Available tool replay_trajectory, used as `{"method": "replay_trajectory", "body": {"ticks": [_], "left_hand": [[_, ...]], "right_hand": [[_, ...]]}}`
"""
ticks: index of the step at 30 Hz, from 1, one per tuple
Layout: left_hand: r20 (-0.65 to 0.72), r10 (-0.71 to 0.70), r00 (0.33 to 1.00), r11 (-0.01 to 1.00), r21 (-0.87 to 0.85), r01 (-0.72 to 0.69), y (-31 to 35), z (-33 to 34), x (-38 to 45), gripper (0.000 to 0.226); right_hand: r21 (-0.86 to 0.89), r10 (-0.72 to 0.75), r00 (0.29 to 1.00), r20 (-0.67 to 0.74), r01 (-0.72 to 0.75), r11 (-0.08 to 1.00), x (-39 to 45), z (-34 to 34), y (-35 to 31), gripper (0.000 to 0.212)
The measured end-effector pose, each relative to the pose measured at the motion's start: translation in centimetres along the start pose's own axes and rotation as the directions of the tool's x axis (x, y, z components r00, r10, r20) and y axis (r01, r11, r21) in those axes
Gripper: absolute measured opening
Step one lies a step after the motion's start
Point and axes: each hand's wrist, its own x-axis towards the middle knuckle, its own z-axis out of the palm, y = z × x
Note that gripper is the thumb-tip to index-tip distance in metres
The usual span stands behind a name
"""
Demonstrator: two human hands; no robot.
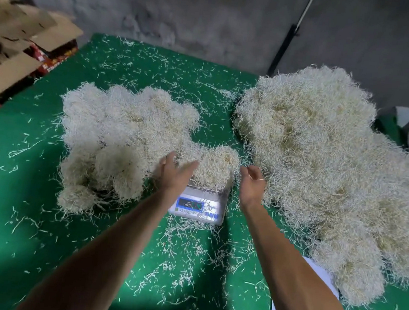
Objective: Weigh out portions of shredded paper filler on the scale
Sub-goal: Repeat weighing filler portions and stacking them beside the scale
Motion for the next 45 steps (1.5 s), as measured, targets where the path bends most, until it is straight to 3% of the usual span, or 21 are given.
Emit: {"method": "replay_trajectory", "body": {"ticks": [2, 4, 11, 15, 18, 21, 27, 34, 35, 37, 39, 42, 43, 45], "left_hand": [[0.070, 0.112, 0.991, 0.929, 0.347, -0.129, 1.7, 2.2, 1.5, 0.113], [0.187, 0.110, 0.976, 0.794, 0.575, -0.199, 2.7, 4.1, 2.9, 0.125], [0.401, 0.014, 0.916, 0.604, 0.726, -0.327, 2.1, 8.9, 6.1, 0.129], [0.457, 0.129, 0.880, 0.615, 0.659, -0.433, 2.1, 9.0, 7.1, 0.101], [0.502, 0.146, 0.853, 0.759, 0.496, -0.422, 4.8, 7.8, 7.5, 0.079], [0.483, 0.166, 0.860, 0.898, 0.286, -0.334, 9.1, 6.6, 7.8, 0.074], [0.486, 0.230, 0.843, 0.929, 0.148, -0.339, 15.8, 6.3, 5.7, 0.080], [0.435, 0.286, 0.854, 0.923, 0.113, -0.367, 17.1, 6.7, 3.0, 0.084], [0.414, 0.299, 0.860, 0.922, 0.108, -0.373, 17.0, 6.3, 3.1, 0.082], [0.344, 0.292, 0.892, 0.939, 0.072, -0.335, 16.7, 4.7, 3.5, 0.083], [0.252, 0.258, 0.933, 0.960, 0.041, -0.277, 16.5, 3.1, 4.6, 0.091], [0.081, 0.154, 0.985, 0.988, -0.009, -0.154, 15.6, 2.1, 6.1, 0.098], [0.047, 0.149, 0.988, 0.989, -0.029, -0.148, 15.3, 2.4, 6.3, 0.097], [0.034, 0.165, 0.986, 0.986, -0.045, -0.163, 14.7, 3.7, 6.0, 0.095]], "right_hand": [[-0.008, -0.002, 1.000, 0.028, 0.002, 1.000, 1.6, 1.1, -0.3, 0.043], [-0.015, 0.015, 0.997, 0.070, -0.014, 1.000, 2.9, 2.2, -0.5, 0.053], [-0.145, 0.240, 0.931, 0.275, -0.207, 0.968, 5.9, 4.6, -0.7, 0.068], [-0.281, 0.292, 0.912, 0.287, -0.212, 0.936, 7.6, 4.3, -0.9, 0.070], [-0.247, 0.318, 0.922, 0.223, -0.262, 0.933, 10.0, 3.0, -3.2, 0.049], [-0.146, 0.280, 0.942, 0.186, -0.256, 0.956, 12.1, 1.7, -7.4, 0.015], [-0.062, 0.138, 0.979, 0.149, -0.130, 0.990, 14.7, 1.2, -14.4, 0.039], [-0.149, 0.180, 0.984, 0.005, -0.177, 0.973, 15.6, -2.1, -16.9, 0.040], [-0.110, 0.208, 0.977, -0.039, -0.211, 0.971, 16.4, -3.7, -17.1, 0.042], [-0.213, 0.141, 0.980, -0.143, -0.170, 0.962, 18.4, -7.5, -16.5, 0.041], [-0.160, 0.095, 0.977, -0.189, -0.126, 0.979, 19.6, -10.8, -16.1, 0.039], [0.152, 0.149, 0.941, -0.304, -0.107, 0.983, 19.3, -12.7, -16.0, 0.037], [0.177, 0.143, 0.939, -0.311, -0.091, 0.980, 18.9, -12.8, -16.0, 0.038], [0.023, 0.068, 0.961, -0.267, -0.064, 0.998, 17.9, -12.8, -15.4, 0.043]]}}
